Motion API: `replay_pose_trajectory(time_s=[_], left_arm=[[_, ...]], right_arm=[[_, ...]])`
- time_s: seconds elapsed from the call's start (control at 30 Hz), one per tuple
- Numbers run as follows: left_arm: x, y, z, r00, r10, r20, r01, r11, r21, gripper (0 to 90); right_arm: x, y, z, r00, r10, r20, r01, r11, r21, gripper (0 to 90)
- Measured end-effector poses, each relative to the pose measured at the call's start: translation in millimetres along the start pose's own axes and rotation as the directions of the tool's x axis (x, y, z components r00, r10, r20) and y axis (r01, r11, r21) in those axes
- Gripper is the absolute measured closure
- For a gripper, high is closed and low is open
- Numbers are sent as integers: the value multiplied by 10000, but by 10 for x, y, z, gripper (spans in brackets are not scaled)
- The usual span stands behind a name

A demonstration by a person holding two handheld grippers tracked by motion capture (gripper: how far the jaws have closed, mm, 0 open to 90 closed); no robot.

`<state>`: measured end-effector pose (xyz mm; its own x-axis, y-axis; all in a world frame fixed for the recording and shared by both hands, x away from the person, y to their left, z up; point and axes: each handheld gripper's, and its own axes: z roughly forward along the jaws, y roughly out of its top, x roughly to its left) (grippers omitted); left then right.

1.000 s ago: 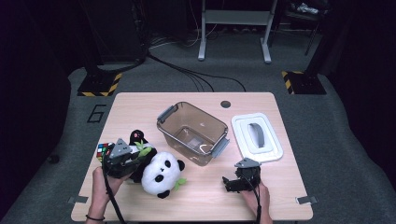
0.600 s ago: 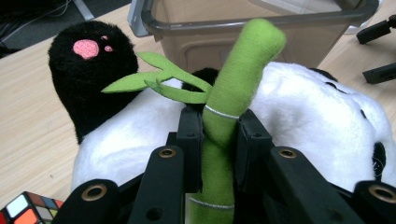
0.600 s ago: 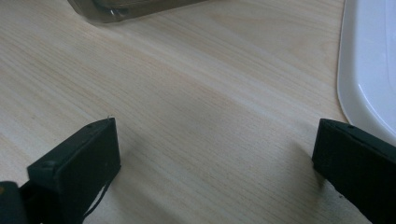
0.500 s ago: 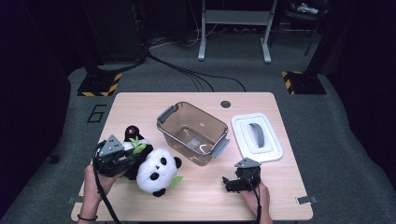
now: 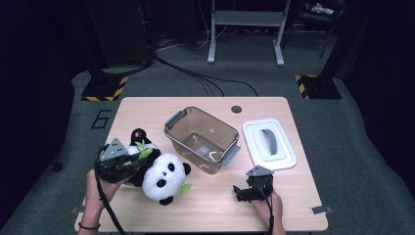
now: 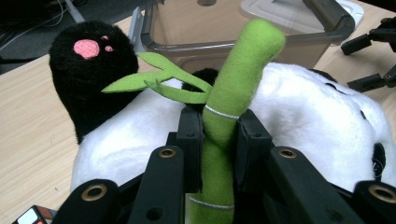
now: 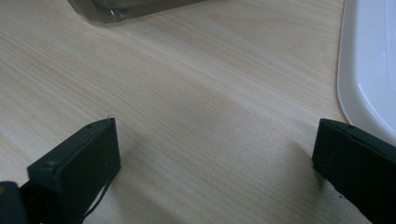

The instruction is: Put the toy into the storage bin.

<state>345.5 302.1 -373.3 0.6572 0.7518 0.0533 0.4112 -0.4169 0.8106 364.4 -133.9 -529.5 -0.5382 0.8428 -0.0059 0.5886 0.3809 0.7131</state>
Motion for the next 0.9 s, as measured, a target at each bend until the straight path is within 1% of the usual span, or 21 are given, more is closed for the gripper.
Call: replay_pose_trajectory(time_s=[0.1,0.13,0.2,0.23,0.27,0.37,0.47,0.5,0.53,0.57,0.6,0.63,0.73,0.77,0.8,0.9], left_arm=[[10,28,-18,10000,45,48,-44,10000,-30,748],[10,36,-23,10000,28,45,-28,10000,-67,748],[12,59,-41,10000,61,76,-61,10000,-66,748],[12,70,-51,9999,102,70,-101,9999,-81,748],[11,82,-59,9999,107,71,-106,9999,-105,748],[17,119,-85,9998,174,110,-172,9997,-174,748],[21,155,-111,9997,163,178,-158,9995,-258,748],[21,167,-117,9997,165,167,-160,9994,-296,748],[22,181,-126,9997,195,142,-190,9993,-308,748],[21,196,-136,9997,215,140,-211,9994,-284,748],[25,208,-143,9995,297,132,-293,9992,-282,748],[20,221,-148,9995,311,78,-308,9989,-342,748],[18,275,-166,9993,362,105,-357,9984,-434,748],[17,294,-170,9990,437,103,-431,9979,-489,748],[18,317,-181,9987,499,128,-493,9978,-442,748],[17,385,-184,9984,555,71,-550,9970,-539,748]], right_arm=[[0,0,0,10000,0,5,0,10000,1,1],[8,2,1,9999,109,13,-109,9999,-15,1],[-1,0,0,10000,-4,-4,4,10000,1,1],[7,2,1,10000,96,24,-95,10000,-5,1],[-1,0,0,10000,-12,-4,12,10000,2,1],[0,0,-1,10000,-3,12,3,10000,5,1],[7,2,1,9999,106,9,-106,9999,-14,1],[2,0,1,10000,33,3,-33,10000,-11,1],[0,0,0,10000,-2,-2,2,10000,0,1],[9,3,2,9999,136,14,-136,9999,-23,1],[-2,0,-1,10000,-22,11,22,10000,9,1],[0,0,-1,10000,0,14,0,10000,4,1],[-1,0,-1,10000,-9,11,9,10000,5,1],[8,2,2,9999,133,14,-133,9999,-22,1],[0,0,0,10000,9,-2,-9,10000,-8,1],[-1,0,-1,10000,-16,14,16,10000,4,1]])
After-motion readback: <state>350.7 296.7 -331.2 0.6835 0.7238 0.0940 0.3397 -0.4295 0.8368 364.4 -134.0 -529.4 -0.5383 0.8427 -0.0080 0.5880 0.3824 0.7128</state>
